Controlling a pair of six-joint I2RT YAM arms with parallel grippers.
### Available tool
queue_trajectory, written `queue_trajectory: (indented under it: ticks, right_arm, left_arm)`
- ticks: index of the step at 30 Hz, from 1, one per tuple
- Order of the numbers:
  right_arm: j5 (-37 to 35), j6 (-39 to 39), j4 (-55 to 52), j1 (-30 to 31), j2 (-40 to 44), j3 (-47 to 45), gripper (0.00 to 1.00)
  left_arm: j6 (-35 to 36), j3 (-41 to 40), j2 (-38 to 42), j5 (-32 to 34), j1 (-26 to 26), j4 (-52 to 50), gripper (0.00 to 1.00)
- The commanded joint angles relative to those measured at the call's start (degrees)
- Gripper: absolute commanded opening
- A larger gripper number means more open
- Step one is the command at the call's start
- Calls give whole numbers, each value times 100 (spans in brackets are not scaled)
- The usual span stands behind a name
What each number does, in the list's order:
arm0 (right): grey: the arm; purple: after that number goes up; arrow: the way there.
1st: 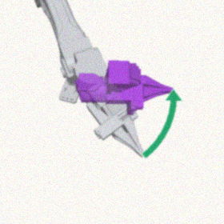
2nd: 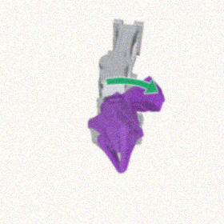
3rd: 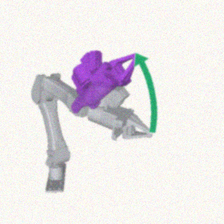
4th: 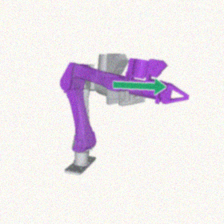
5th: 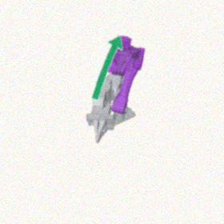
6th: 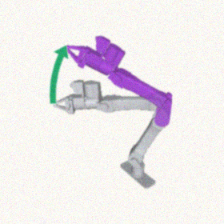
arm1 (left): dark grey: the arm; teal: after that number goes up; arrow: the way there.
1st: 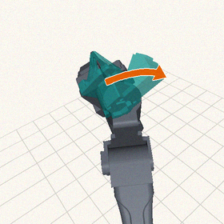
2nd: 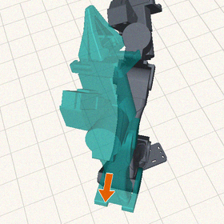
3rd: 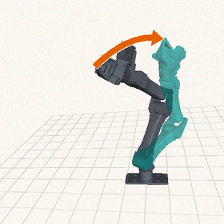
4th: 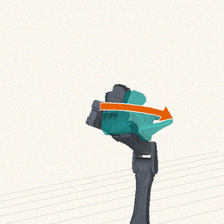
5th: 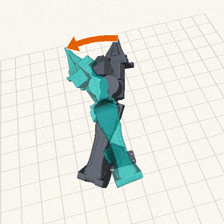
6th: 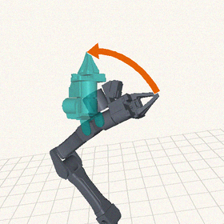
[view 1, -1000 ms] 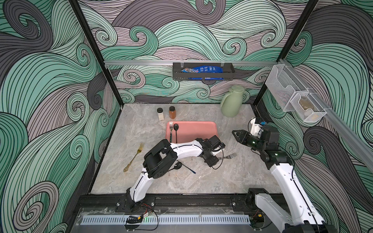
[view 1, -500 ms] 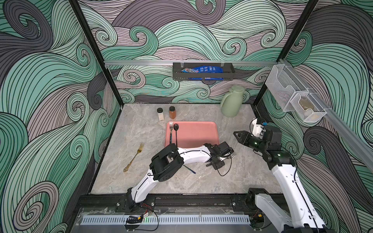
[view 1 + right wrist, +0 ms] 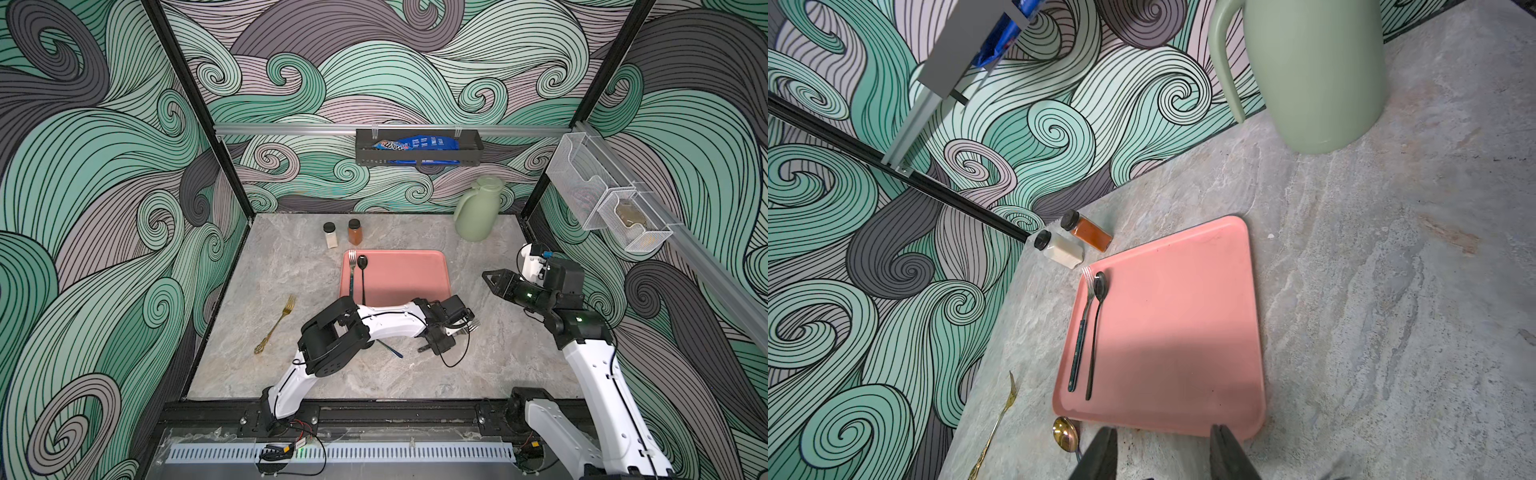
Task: Set the spoon and fork side by side
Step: Pick up the fork at the center of the board, then place the fork on the tray.
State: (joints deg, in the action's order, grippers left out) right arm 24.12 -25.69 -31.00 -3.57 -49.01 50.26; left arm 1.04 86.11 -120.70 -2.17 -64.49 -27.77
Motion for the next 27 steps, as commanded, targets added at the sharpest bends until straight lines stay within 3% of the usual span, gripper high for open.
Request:
queue_trajectory:
  ticks: [1, 8, 17, 21, 27]
  right_arm:
    - [-11, 57, -193, -27, 161, 150, 44]
    - [112, 47, -356, -24, 31, 263, 43]
    - [241, 37, -325, -25, 122, 262, 44]
    - [225, 8, -289, -28, 209, 204, 44]
    - [347, -88, -69, -30, 200, 12, 44]
  left_arm:
    - [-345, -184, 608, -142, -77, -77, 2]
    - [-1128, -911, 1757, 303, -117, -176, 0]
    - [-1802, -909, 2391, 2077, 56, -848, 0]
    - [-2328, -885, 2554, 2584, 449, -1025, 0]
    - [-2821, -927, 2621, 2705, 1129, -863, 0]
